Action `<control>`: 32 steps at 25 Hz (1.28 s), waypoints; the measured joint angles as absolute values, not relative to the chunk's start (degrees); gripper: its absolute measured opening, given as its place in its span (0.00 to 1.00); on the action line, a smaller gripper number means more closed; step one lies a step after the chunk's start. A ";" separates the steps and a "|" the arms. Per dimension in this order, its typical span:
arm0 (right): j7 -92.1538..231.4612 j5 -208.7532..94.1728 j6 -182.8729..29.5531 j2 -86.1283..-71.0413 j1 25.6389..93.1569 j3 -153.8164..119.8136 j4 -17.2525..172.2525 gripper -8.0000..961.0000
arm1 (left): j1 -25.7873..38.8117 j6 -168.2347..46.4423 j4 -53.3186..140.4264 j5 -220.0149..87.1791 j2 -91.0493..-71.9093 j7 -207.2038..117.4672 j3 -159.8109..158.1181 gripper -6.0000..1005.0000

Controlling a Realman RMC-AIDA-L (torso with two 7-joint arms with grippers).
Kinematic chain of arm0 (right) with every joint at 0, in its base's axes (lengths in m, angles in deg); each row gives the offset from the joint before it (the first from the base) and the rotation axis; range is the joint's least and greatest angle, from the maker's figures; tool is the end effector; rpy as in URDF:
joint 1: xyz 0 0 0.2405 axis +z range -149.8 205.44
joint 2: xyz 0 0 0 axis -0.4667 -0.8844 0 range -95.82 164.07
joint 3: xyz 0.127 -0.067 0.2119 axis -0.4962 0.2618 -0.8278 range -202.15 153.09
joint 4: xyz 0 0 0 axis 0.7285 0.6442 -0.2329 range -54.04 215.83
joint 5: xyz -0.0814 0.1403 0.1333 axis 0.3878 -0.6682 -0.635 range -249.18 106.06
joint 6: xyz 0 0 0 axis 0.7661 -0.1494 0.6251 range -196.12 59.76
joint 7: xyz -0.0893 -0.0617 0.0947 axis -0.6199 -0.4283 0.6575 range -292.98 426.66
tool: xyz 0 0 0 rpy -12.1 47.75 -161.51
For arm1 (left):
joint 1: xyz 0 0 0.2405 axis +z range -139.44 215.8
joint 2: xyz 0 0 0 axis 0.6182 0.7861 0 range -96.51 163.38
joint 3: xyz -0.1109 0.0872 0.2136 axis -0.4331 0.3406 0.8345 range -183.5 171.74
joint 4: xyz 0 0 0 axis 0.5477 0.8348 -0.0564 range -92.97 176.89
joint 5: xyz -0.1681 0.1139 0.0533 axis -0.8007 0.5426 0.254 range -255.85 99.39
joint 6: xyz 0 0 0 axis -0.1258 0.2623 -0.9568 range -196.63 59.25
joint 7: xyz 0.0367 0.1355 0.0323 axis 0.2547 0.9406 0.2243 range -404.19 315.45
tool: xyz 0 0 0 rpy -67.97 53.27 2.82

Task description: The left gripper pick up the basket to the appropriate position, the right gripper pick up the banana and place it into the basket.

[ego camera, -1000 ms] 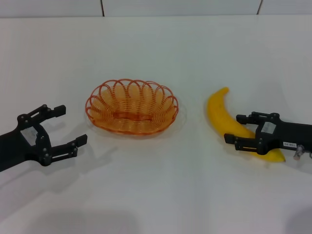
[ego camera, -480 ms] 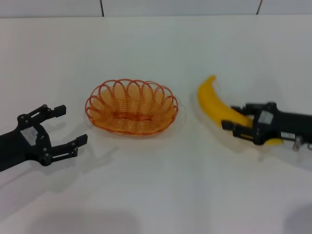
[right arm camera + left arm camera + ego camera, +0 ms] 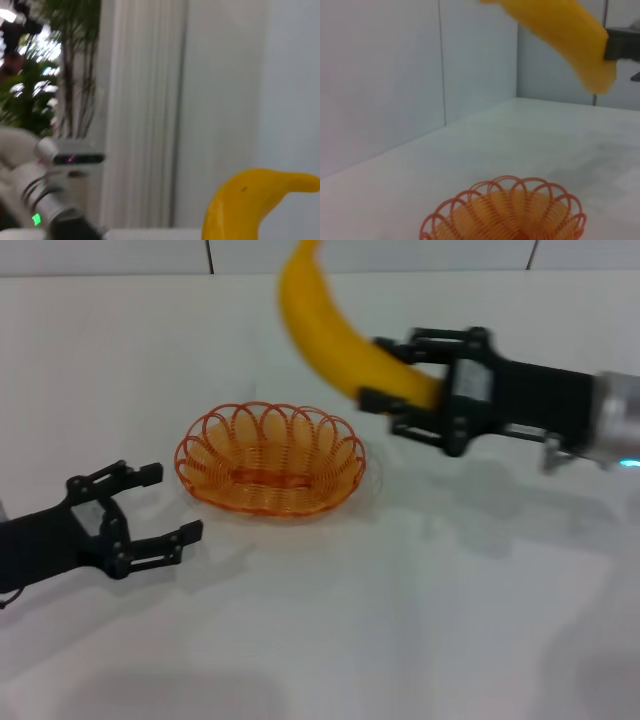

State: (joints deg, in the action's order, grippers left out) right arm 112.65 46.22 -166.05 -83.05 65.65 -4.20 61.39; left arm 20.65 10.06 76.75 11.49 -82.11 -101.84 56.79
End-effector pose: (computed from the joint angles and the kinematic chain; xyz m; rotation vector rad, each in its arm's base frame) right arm 0.2331 0.3313 -0.0068 -2.6082 0.0364 1.0238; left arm -0.3062 0.2917 -0.0108 -2.6108 -0.3472 -0.6202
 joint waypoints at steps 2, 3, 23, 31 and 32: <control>112.85 46.84 -162.12 -83.10 68.19 -1.43 63.57 0.51 | 19.73 10.12 76.67 12.05 -82.13 -102.64 56.79 0.90; 112.96 47.00 -159.83 -83.12 69.50 0.13 64.79 0.51 | 19.46 10.15 76.65 12.08 -82.20 -102.71 56.79 0.90; 112.67 45.17 -144.22 -83.52 75.31 8.56 73.75 0.57 | 18.92 12.05 76.59 11.33 -82.44 -102.48 55.91 0.90; 116.16 41.76 -159.90 -82.75 62.54 7.90 59.29 0.72 | 19.99 14.47 76.79 11.59 -82.00 -102.10 53.87 0.90; 116.70 40.87 -160.36 -82.68 60.25 7.86 57.90 0.76 | 20.08 14.54 76.80 11.67 -81.96 -101.98 53.86 0.90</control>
State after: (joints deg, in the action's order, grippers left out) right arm 116.70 40.87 -160.36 -82.68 60.25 7.86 57.90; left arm 20.08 14.54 76.80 11.67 -81.96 -101.98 53.86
